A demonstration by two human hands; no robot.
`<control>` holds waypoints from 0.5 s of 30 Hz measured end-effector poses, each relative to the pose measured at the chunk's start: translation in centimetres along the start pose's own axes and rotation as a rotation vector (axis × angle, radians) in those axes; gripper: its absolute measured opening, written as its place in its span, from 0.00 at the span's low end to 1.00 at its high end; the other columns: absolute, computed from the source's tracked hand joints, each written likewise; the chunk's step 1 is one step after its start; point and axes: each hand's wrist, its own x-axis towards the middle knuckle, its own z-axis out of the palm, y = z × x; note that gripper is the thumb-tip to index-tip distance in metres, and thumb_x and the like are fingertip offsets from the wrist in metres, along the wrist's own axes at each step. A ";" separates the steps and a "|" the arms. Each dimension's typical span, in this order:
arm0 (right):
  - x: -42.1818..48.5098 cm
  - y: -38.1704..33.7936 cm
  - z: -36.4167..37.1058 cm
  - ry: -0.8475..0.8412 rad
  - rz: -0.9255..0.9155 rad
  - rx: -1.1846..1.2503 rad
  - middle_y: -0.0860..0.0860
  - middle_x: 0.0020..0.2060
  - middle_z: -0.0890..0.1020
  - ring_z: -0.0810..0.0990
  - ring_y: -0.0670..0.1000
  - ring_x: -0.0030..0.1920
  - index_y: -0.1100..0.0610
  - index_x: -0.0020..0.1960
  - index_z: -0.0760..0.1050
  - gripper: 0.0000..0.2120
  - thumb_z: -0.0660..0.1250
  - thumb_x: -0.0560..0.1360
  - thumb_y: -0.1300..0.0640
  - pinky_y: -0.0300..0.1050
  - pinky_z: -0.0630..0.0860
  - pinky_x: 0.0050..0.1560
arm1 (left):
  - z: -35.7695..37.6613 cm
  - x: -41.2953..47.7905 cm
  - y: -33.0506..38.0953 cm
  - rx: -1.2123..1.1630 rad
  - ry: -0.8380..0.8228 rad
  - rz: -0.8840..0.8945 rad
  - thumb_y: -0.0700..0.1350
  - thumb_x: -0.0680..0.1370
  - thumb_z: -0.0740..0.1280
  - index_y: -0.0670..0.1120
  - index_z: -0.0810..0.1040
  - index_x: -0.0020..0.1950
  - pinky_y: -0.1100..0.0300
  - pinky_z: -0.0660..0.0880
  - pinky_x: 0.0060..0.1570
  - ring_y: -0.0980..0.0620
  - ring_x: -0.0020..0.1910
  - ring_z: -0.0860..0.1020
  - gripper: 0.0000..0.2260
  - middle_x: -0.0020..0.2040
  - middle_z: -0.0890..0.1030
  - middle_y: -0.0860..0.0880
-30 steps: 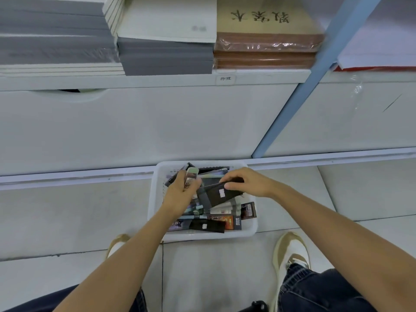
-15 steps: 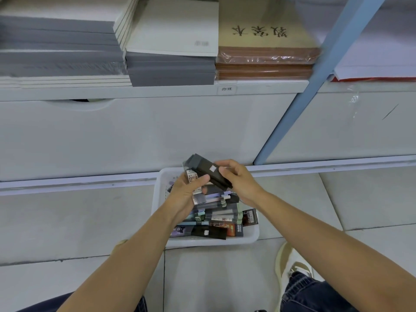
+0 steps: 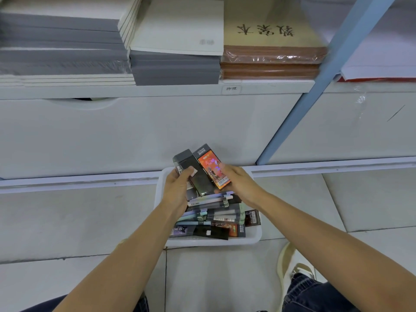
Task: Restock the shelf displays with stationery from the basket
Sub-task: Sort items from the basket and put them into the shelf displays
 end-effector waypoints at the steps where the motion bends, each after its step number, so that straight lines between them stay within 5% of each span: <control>1: -0.1 0.1 0.2 -0.011 -0.019 -0.038 0.52 0.52 0.83 0.84 0.50 0.49 0.54 0.61 0.75 0.15 0.56 0.82 0.48 0.42 0.80 0.53 | 0.0 0.1 0.0 0.011 0.007 -0.009 0.41 0.80 0.64 0.43 0.78 0.55 0.43 0.78 0.53 0.41 0.53 0.80 0.06 0.56 0.81 0.39; 4: -0.3 0.0 1.0 -0.003 -0.059 -0.081 0.50 0.53 0.83 0.83 0.48 0.53 0.49 0.58 0.76 0.11 0.56 0.83 0.50 0.42 0.78 0.57 | 0.2 -0.2 -0.1 0.050 -0.037 -0.022 0.44 0.78 0.68 0.44 0.78 0.59 0.46 0.81 0.45 0.44 0.50 0.83 0.10 0.53 0.84 0.43; 7: -0.4 -0.5 1.5 0.021 -0.127 -0.181 0.56 0.51 0.83 0.81 0.49 0.51 0.59 0.59 0.77 0.11 0.59 0.82 0.56 0.46 0.76 0.56 | 0.1 -0.6 0.2 0.072 -0.060 0.037 0.40 0.75 0.71 0.42 0.77 0.59 0.55 0.81 0.36 0.48 0.44 0.85 0.13 0.49 0.85 0.44; 12: -0.7 -3.8 1.9 0.008 -0.196 -0.229 0.58 0.51 0.82 0.82 0.52 0.51 0.57 0.67 0.69 0.16 0.63 0.80 0.56 0.46 0.78 0.54 | -0.5 -1.2 2.8 0.130 -0.138 0.113 0.39 0.72 0.73 0.43 0.78 0.58 0.54 0.81 0.41 0.45 0.47 0.84 0.15 0.49 0.85 0.44; 15: -1.0 -7.8 2.1 0.014 -0.339 -0.278 0.57 0.49 0.82 0.81 0.48 0.46 0.58 0.70 0.67 0.19 0.63 0.80 0.59 0.39 0.77 0.50 | 0.2 -2.3 5.8 0.250 -0.254 0.198 0.42 0.70 0.74 0.44 0.78 0.59 0.58 0.80 0.41 0.48 0.47 0.84 0.18 0.49 0.86 0.46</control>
